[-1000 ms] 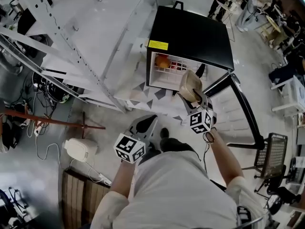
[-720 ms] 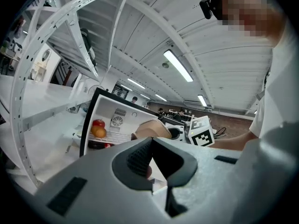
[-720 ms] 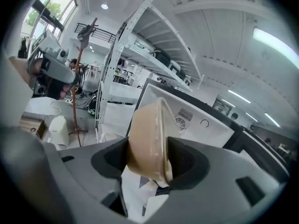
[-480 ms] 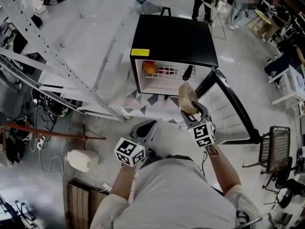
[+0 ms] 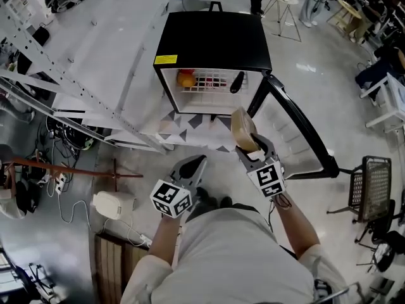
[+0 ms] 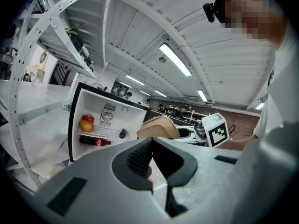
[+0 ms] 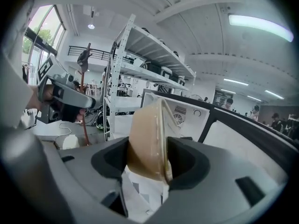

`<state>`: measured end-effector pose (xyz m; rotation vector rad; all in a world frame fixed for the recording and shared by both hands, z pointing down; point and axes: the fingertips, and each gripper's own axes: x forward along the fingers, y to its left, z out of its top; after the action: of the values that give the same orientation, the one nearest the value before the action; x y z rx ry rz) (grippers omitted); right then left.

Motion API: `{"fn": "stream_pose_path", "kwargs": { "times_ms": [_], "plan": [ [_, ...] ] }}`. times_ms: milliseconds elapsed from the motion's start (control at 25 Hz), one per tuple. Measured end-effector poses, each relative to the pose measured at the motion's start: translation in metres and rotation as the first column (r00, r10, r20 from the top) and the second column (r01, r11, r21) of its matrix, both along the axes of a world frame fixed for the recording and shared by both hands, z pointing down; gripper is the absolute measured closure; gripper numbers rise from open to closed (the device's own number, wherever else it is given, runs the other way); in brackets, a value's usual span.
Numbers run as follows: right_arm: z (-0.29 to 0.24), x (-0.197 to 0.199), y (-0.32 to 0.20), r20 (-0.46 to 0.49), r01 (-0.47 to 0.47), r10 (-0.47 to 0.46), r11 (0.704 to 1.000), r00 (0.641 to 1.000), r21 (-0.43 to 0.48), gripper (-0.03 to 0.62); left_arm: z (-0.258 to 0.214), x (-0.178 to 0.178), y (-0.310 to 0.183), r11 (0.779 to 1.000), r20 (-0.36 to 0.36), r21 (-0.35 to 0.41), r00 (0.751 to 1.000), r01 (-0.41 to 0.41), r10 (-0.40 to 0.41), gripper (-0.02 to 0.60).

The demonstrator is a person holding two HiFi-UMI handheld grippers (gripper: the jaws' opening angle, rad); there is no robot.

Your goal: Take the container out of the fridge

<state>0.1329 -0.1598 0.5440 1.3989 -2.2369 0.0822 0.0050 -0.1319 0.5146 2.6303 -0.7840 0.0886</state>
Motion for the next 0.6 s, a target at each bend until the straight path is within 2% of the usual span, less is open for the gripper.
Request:
{"fn": "stream_pose_path", "kwargs": {
  "times_ms": [240, 600],
  "plan": [
    [-0.009, 0.010, 0.033, 0.090, 0.014, -0.014, 1.000, 0.996, -0.003, 0.344, -0.004, 0.014, 0.033, 1.000, 0.022, 0.014, 0.999, 0.026, -0.026, 0.580],
    [-0.011, 0.013, 0.071, 0.165, 0.060, -0.061, 0.998, 0.984, 0.008, 0.344, -0.003, 0.004, 0.072, 0.995, 0.036, 0.023, 0.994, 0.099, -0.100, 0.580]
  ]
}}
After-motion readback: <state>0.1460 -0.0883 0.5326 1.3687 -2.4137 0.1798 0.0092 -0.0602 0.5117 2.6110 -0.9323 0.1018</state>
